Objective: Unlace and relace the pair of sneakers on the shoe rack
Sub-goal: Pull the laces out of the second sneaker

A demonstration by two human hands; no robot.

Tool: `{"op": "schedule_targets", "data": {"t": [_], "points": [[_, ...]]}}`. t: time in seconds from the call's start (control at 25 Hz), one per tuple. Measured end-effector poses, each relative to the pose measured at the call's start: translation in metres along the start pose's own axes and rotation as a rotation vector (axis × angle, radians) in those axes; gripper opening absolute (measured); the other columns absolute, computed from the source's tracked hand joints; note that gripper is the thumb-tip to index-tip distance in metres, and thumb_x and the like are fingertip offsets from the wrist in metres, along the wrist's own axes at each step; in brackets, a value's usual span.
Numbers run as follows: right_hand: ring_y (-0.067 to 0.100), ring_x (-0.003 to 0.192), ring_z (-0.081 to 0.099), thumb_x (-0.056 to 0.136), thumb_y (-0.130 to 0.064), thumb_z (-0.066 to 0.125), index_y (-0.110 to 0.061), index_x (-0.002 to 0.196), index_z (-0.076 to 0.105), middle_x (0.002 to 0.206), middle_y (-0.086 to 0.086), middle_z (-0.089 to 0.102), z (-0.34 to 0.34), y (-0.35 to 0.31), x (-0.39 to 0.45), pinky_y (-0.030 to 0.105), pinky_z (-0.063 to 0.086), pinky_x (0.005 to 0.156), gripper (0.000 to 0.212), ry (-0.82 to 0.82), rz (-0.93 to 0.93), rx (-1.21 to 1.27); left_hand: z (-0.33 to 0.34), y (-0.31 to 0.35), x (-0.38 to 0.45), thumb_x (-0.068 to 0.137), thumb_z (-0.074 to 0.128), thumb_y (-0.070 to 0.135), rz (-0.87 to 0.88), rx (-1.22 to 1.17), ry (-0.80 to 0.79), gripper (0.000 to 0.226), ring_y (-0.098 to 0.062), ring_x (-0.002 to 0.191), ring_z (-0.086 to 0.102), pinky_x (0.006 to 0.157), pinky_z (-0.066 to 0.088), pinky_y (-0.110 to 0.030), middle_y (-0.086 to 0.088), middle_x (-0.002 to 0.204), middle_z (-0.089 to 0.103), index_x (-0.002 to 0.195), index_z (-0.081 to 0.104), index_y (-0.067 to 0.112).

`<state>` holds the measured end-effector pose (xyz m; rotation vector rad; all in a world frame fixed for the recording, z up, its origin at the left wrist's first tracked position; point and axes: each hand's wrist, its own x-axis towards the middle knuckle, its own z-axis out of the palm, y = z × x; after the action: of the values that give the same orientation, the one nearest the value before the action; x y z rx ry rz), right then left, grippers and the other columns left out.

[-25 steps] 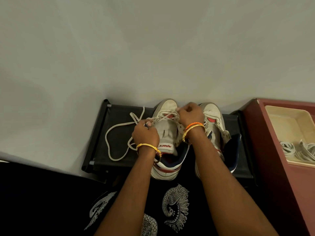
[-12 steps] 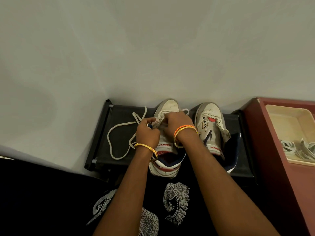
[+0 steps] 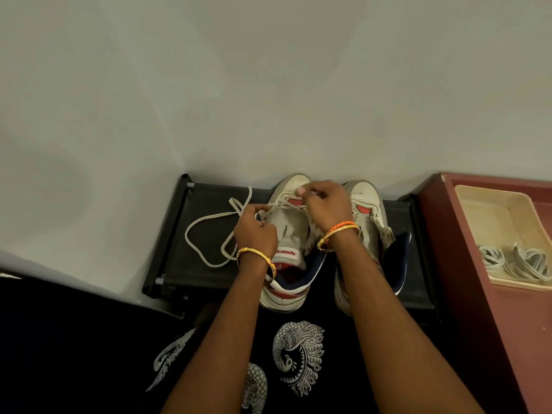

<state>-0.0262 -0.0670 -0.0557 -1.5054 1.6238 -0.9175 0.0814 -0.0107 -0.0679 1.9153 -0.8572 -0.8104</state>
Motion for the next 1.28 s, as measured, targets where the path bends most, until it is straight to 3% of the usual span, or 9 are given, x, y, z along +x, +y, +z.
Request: {"op": "schedule_targets", "data": {"t": [0.16, 0.28, 0.4, 0.52, 0.64, 0.84, 0.92, 1.16, 1.28], "points": [[0.005, 0.075, 0.061, 0.091, -0.007, 0.054, -0.017, 0.072, 0.06, 0.076, -0.005, 0.067, -0.023, -0.01, 0.004, 0.021, 0.046, 0.07, 0.022, 0.255, 0.193, 0.804, 0.002, 0.004, -0.004, 0.091, 0.045, -0.005, -0.041, -0.008, 0.058, 0.028, -0.021, 0.099, 0.06, 0.059, 0.042, -0.011, -0.014, 0.117, 0.06, 0.11, 0.061, 0.008], [0.02, 0.065, 0.064, 0.099, -0.015, 0.041, -0.012, 0.078, 0.047, 0.069, 0.002, 0.064, -0.024, -0.017, 0.006, 0.03, 0.054, 0.062, 0.022, 0.165, 0.349, 1.168, 0.0, 0.005, -0.003, 0.089, 0.047, -0.004, -0.065, -0.018, 0.039, 0.028, -0.009, 0.08, 0.057, 0.052, 0.039, -0.009, -0.012, 0.115, 0.06, 0.11, 0.062, 0.008], [0.02, 0.058, 0.056, 0.092, -0.021, 0.053, -0.011, 0.097, 0.048, 0.065, 0.004, 0.057, -0.005, -0.009, 0.005, 0.031, 0.048, 0.059, 0.012, 0.028, 0.128, 0.303, -0.003, 0.006, -0.001, 0.087, 0.049, -0.001, -0.143, -0.011, -0.082, 0.027, -0.014, 0.081, 0.055, 0.059, 0.039, -0.012, -0.011, 0.106, 0.064, 0.111, 0.062, 0.003], [0.027, 0.094, 0.061, 0.089, -0.035, 0.055, -0.014, 0.117, 0.055, 0.102, 0.01, 0.065, 0.016, 0.0, 0.003, 0.033, 0.048, 0.081, 0.035, -0.335, -0.066, -0.724, -0.005, 0.006, -0.002, 0.089, 0.046, 0.001, -0.199, 0.032, -0.166, 0.027, -0.025, 0.092, 0.059, 0.062, 0.036, -0.017, -0.013, 0.097, 0.064, 0.111, 0.062, 0.001], [0.028, 0.104, 0.06, 0.094, -0.031, 0.05, -0.015, 0.117, 0.062, 0.114, 0.009, 0.065, 0.023, -0.004, 0.003, 0.036, 0.048, 0.088, 0.031, -0.334, -0.075, -0.887, -0.003, 0.004, -0.003, 0.089, 0.045, -0.002, -0.149, 0.061, -0.143, 0.024, -0.029, 0.099, 0.058, 0.058, 0.036, -0.014, -0.012, 0.092, 0.06, 0.106, 0.062, 0.0], [0.017, 0.081, 0.059, 0.086, -0.019, 0.06, -0.013, 0.086, 0.075, 0.084, 0.004, 0.067, 0.003, -0.005, 0.001, 0.025, 0.043, 0.071, 0.016, -0.394, -0.009, -0.356, 0.003, 0.005, -0.007, 0.086, 0.046, -0.004, -0.082, 0.16, -0.013, 0.024, -0.024, 0.083, 0.055, 0.064, 0.036, -0.02, -0.013, 0.091, 0.06, 0.104, 0.062, -0.004], [0.009, 0.073, 0.056, 0.083, -0.007, 0.062, -0.005, 0.068, 0.071, 0.073, 0.002, 0.064, -0.008, -0.007, -0.001, 0.025, 0.039, 0.069, 0.017, -0.314, 0.058, -0.001, 0.004, 0.007, -0.008, 0.086, 0.047, -0.005, -0.101, 0.131, 0.047, 0.026, -0.03, 0.094, 0.06, 0.068, 0.039, -0.024, -0.017, 0.101, 0.065, 0.106, 0.063, -0.004], [0.019, 0.077, 0.069, 0.09, -0.005, 0.043, -0.006, 0.063, 0.05, 0.076, 0.005, 0.067, -0.031, -0.021, -0.004, 0.036, 0.055, 0.081, 0.028, -0.226, 0.298, 1.211, 0.007, 0.007, -0.009, 0.087, 0.047, -0.005, -0.136, 0.078, 0.101, 0.029, -0.03, 0.104, 0.06, 0.075, 0.045, -0.026, -0.017, 0.111, 0.064, 0.112, 0.062, -0.002], [0.017, 0.047, 0.054, 0.086, -0.009, 0.046, -0.008, 0.062, 0.044, 0.053, 0.002, 0.057, -0.018, -0.021, -0.003, 0.033, 0.052, 0.054, 0.025, -0.059, 0.299, 1.04, 0.005, 0.006, -0.005, 0.087, 0.048, -0.004, -0.157, 0.057, 0.083, 0.03, -0.03, 0.106, 0.06, 0.082, 0.048, -0.03, -0.017, 0.112, 0.064, 0.113, 0.062, -0.003]]}}
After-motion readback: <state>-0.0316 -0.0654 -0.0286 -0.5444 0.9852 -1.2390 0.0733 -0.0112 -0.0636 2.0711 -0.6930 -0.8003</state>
